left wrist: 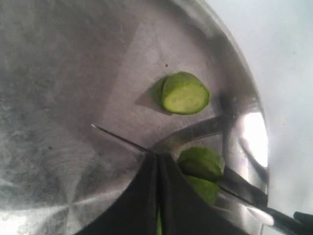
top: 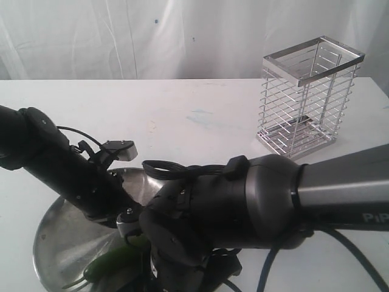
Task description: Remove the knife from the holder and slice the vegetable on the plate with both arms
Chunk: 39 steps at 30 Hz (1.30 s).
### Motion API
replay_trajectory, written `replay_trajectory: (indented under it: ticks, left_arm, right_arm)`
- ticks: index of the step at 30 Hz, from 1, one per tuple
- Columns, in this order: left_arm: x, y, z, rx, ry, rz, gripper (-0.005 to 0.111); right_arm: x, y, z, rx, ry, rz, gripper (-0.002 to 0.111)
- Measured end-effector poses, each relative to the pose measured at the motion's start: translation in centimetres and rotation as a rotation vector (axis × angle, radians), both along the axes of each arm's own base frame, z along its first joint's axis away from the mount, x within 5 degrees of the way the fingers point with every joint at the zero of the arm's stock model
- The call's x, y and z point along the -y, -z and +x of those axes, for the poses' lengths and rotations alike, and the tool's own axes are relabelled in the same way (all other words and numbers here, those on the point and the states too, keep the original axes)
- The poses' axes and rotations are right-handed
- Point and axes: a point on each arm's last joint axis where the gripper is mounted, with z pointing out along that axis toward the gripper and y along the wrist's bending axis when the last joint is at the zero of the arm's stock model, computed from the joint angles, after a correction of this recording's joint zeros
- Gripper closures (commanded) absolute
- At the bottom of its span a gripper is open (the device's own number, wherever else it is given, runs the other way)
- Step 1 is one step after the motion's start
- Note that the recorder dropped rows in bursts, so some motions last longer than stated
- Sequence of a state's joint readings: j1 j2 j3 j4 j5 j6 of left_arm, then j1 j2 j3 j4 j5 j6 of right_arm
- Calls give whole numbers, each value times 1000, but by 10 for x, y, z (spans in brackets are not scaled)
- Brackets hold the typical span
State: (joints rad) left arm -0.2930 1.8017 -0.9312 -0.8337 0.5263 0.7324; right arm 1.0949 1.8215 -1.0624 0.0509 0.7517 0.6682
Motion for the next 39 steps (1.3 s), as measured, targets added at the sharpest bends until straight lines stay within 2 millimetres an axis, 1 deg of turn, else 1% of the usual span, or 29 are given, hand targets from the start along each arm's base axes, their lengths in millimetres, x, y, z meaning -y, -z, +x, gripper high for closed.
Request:
replay_trajectory:
  ticks: [3, 6, 8, 12, 15, 16, 19, 22, 28, 33, 39]
  left_arm:
    - [-6, 12, -7, 2, -14, 49, 107]
    - [-7, 12, -7, 6, -17, 51, 107]
    - [-6, 11, -5, 14, -17, 51, 107]
    - [-4, -11, 5, 115, -53, 18, 107]
    - [-5, -9, 7, 132, -66, 29, 107]
    - [-5, -4, 8, 120, -67, 35, 107]
    - [-4, 4, 9, 106, -57, 43, 107]
    - [-4, 7, 10, 106, -51, 37, 107]
    - [1, 2, 12, 130, -72, -29, 107]
    - [7, -3, 12, 145, -43, -115, 107]
    - [8, -3, 11, 153, -22, -127, 107]
  right_arm:
    - [0, 0, 0, 2, 0, 3, 108]
    - [0, 0, 0, 2, 0, 3, 108]
    - [0, 0, 0, 2, 0, 3, 108]
    - [0, 0, 0, 2, 0, 3, 108]
    - [0, 0, 0, 3, 0, 5, 108]
    - [-1, 0, 0, 4, 0, 7, 108]
    - [-1, 0, 1, 6, 0, 10, 108]
    - [-1, 0, 0, 6, 1, 11, 108]
    - [-1, 0, 0, 6, 1, 11, 108]
    - [-1, 0, 2, 13, 4, 23, 108]
    - [-2, 0, 2, 17, 7, 29, 108]
